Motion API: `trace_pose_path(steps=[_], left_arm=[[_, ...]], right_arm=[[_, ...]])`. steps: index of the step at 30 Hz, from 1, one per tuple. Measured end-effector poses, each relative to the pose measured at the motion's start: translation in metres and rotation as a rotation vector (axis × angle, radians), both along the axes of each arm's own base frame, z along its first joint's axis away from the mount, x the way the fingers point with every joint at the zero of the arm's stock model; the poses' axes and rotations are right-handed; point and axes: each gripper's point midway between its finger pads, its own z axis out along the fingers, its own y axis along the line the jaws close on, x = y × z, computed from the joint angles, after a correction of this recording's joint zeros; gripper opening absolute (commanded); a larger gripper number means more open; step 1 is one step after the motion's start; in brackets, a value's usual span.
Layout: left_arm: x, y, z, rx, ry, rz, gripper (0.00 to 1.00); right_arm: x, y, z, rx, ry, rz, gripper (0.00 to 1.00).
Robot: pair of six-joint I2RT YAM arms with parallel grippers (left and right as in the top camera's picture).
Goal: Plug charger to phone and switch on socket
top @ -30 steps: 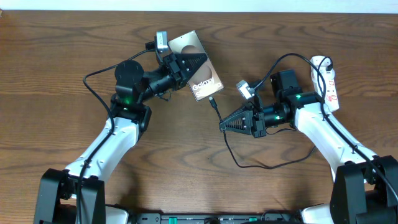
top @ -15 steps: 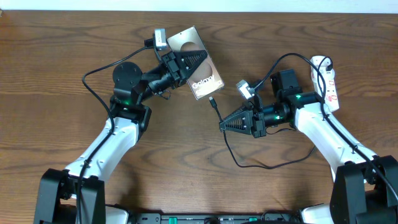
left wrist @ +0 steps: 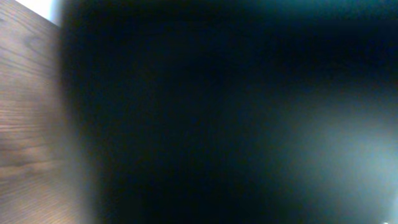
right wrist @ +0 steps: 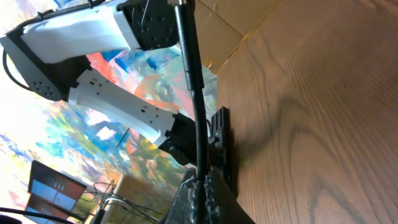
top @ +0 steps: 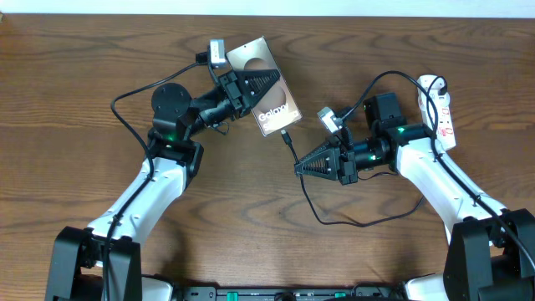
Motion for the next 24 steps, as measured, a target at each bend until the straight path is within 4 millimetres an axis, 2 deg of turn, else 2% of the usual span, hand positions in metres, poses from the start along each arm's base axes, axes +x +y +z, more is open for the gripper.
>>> trace_pose_path(steps=[24], left_arm=[[-0.0046, -0.0010, 0.0082, -0.001, -0.059, -0.019, 0.07]], right_arm=[[0.0062, -0.0066, -0.0001, -0.001, 0.001, -0.027, 0.01]])
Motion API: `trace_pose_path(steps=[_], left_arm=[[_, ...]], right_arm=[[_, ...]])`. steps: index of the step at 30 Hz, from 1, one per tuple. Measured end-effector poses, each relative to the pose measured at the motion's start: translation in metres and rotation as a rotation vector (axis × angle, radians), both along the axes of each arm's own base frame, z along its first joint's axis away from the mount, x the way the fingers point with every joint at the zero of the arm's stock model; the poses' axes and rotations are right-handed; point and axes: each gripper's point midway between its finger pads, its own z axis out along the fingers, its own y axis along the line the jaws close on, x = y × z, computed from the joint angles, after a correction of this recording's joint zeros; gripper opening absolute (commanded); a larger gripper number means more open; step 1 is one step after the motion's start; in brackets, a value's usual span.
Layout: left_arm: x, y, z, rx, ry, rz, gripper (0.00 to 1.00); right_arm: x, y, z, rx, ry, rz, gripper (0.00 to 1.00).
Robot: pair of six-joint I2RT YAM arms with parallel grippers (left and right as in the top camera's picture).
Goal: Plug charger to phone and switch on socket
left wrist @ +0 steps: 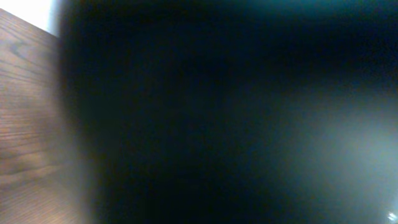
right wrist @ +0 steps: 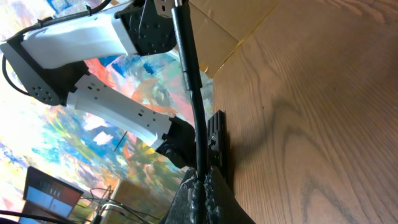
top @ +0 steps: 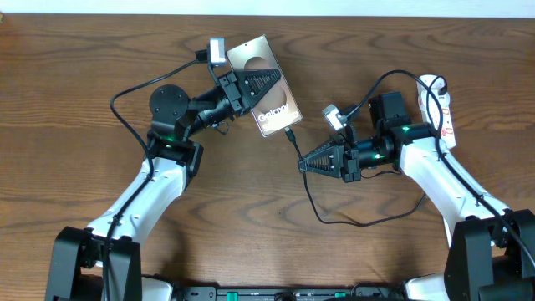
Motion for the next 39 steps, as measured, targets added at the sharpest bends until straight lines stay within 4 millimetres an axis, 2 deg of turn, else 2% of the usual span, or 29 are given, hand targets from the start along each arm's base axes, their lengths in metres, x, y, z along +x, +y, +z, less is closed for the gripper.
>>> trace_pose_path(steps=[12, 39], left_arm=[[0.0007, 0.0003, -0.0005, 0.033, -0.063, 0.014, 0.07], [0.0068, 0.0032, -0.0022, 0.028, -0.043, 0.050, 0.07]], right_arm=[[-0.0012, 0.0017, 0.0001, 0.001, -0.003, 0.007, 0.01], [-0.0011, 0.0017, 0.0002, 0.001, -0.005, 0.007, 0.01]])
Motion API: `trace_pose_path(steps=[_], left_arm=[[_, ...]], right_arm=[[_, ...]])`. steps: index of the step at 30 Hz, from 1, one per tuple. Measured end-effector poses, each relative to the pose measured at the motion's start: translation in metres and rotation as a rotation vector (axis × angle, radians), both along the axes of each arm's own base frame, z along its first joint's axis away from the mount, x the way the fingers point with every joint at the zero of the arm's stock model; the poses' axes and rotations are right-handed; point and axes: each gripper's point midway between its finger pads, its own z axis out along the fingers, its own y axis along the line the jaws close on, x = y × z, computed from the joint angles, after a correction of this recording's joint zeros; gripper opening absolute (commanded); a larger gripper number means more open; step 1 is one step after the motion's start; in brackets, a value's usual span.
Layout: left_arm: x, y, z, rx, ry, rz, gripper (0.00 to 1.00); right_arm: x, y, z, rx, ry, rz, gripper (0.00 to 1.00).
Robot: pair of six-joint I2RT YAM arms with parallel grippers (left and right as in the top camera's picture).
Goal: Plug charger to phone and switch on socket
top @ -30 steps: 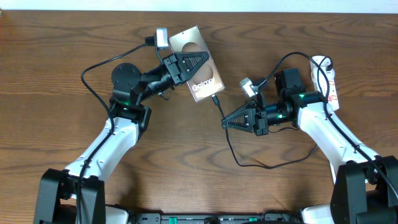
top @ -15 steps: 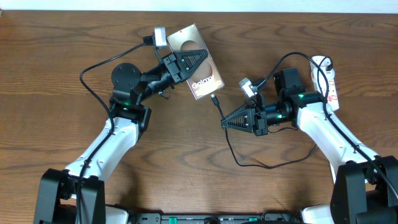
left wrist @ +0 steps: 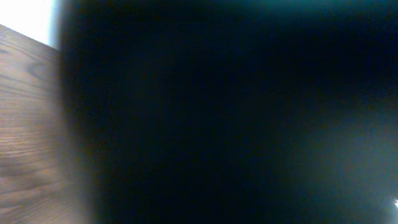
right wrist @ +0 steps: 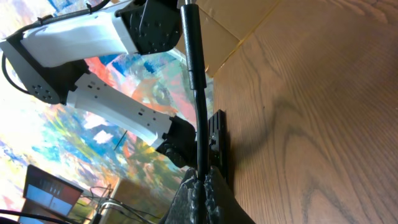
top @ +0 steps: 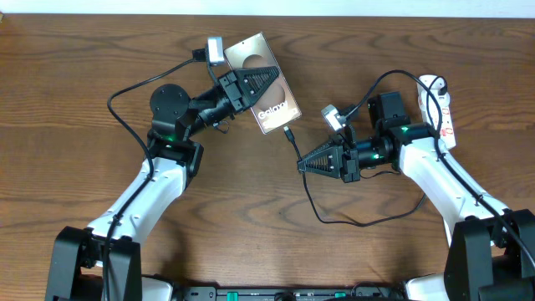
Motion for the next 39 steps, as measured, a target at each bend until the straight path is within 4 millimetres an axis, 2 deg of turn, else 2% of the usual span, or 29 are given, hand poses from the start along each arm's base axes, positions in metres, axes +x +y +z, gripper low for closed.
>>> trace_pose_path(steps=[39], left_arm=[[-0.0007, -0.0023, 0.0002, -0.012, 0.019, -0.004, 0.07]], right_arm=[[0.0001, 0.0000, 0.0000, 0.000, -0.001, 0.000, 0.01]])
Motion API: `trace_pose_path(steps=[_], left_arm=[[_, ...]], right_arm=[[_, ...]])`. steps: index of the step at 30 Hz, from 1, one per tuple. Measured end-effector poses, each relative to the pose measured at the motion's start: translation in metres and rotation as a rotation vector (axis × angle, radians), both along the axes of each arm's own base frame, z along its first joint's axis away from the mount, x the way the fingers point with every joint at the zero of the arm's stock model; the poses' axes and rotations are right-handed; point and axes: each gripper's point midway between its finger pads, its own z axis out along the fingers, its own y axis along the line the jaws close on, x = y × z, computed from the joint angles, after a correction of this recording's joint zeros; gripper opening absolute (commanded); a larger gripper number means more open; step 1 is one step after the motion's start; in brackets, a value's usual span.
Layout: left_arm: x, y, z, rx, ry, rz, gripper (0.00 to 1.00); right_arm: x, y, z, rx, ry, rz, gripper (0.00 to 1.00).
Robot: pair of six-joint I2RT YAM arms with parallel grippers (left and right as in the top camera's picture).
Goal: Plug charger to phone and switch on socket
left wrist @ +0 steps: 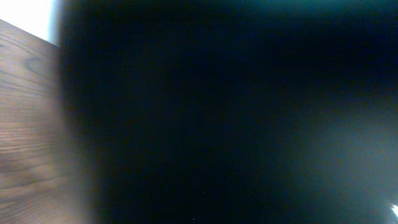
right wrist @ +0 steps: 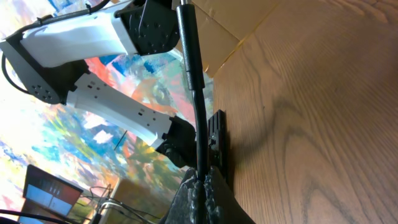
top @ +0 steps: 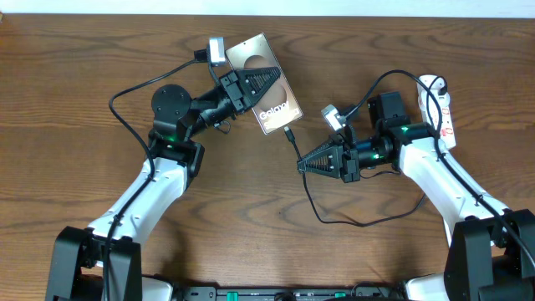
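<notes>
The phone (top: 266,82), gold back up with "Galaxy" print, is tilted at the back centre with my left gripper (top: 252,84) shut on its left edge. In the left wrist view the phone (left wrist: 224,112) fills the picture as a dark blur. My right gripper (top: 302,165) is shut on the black charger cable (top: 294,150); its plug (top: 287,134) points at the phone's lower end, just short of it. In the right wrist view the cable (right wrist: 194,93) rises straight from my right gripper (right wrist: 200,179) toward the phone (right wrist: 233,25). The white socket strip (top: 440,104) lies at the right.
A black adapter (top: 386,106) sits next to the socket strip. The slack cable (top: 351,222) loops over the wood table (top: 251,217) in front of the right arm. The left arm's cable (top: 125,109) curves at the left.
Hardly anything moved. The plug end of the cable leans a touch further left in the right wrist view; both grippers keep their holds.
At the oldest moment my left gripper held the phone and my right gripper held the cable a little lower and further left. Then the right gripper was slightly nearer the phone. Since then both have stayed nearly still, the plug just below the phone's lower end.
</notes>
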Motion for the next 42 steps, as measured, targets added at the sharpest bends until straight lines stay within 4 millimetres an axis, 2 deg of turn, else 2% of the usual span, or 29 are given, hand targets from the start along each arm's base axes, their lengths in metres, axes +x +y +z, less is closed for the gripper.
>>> trace_pose_path(steps=[42], left_arm=[[-0.0028, -0.0016, -0.0004, -0.014, 0.032, -0.023, 0.07]], right_arm=[[0.0009, 0.0002, 0.0002, -0.002, 0.010, -0.001, 0.01]])
